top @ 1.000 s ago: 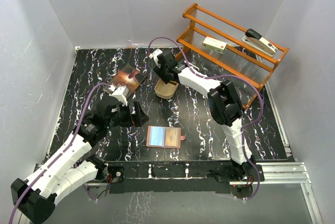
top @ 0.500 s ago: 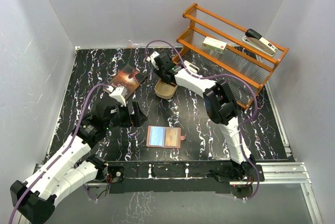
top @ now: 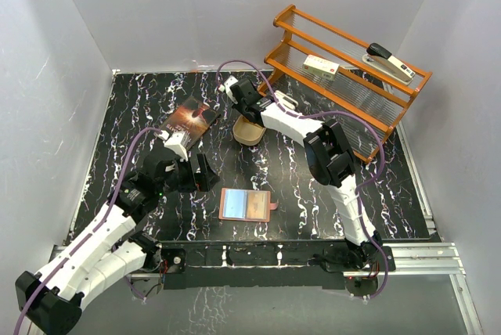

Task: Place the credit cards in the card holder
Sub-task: Pick up the credit card from the storage box, then insert the credit card into the card holder.

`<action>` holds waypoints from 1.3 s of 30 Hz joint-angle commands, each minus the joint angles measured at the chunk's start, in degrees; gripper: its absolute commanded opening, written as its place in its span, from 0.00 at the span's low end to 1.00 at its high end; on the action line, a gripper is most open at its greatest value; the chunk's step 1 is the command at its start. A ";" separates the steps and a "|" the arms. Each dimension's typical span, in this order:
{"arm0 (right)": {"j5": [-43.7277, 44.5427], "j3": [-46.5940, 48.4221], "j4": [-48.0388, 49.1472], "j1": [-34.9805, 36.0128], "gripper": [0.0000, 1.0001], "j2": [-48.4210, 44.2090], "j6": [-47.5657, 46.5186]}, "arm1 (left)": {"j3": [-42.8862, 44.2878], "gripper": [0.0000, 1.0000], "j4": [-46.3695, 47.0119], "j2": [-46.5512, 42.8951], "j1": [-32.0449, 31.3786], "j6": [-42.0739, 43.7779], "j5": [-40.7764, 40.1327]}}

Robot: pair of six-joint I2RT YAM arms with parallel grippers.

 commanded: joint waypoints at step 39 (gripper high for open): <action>-36.76 -35.48 -3.59 0.36 0.00 -46.69 49.04 | -6.02 0.48 9.18 20.01 0.21 -7.18 9.50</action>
